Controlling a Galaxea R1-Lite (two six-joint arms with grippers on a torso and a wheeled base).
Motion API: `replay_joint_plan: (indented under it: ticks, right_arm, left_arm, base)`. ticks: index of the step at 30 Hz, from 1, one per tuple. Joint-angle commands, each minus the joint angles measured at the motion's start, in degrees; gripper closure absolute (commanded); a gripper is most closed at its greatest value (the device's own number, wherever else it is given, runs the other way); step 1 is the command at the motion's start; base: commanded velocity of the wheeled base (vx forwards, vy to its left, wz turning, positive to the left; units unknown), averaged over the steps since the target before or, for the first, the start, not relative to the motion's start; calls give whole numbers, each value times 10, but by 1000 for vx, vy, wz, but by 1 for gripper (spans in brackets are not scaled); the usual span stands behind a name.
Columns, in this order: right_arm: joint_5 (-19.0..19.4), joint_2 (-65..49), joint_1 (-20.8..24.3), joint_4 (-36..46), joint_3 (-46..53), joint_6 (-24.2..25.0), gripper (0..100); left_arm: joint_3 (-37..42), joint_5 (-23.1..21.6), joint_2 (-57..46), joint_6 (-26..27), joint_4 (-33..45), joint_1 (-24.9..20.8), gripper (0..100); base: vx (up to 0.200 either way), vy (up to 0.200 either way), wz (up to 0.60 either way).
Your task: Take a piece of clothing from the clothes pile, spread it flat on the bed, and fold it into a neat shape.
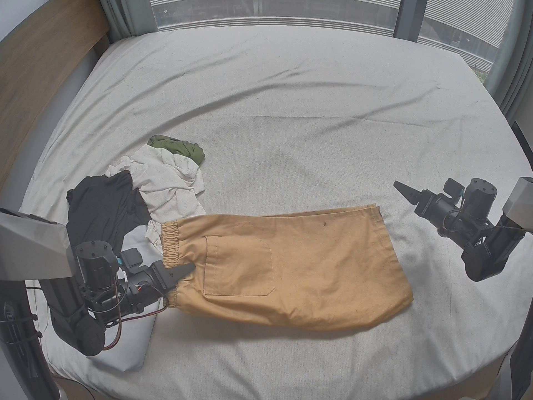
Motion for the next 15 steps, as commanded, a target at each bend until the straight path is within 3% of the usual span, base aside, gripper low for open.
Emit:
replay_joint_plan:
  ticks: [1, 15]
  right_arm:
    - [0, 1, 4, -1, 1, 0, 0]
    - [-1, 5, 8, -1, 4, 0, 0]
  left_arm:
    - [-21, 0, -6, -3, -2, -25, 100]
    - [-123, 7, 2, -6, 2, -145, 100]
  base:
    - [0, 0, 0]
    - [0, 0, 0]
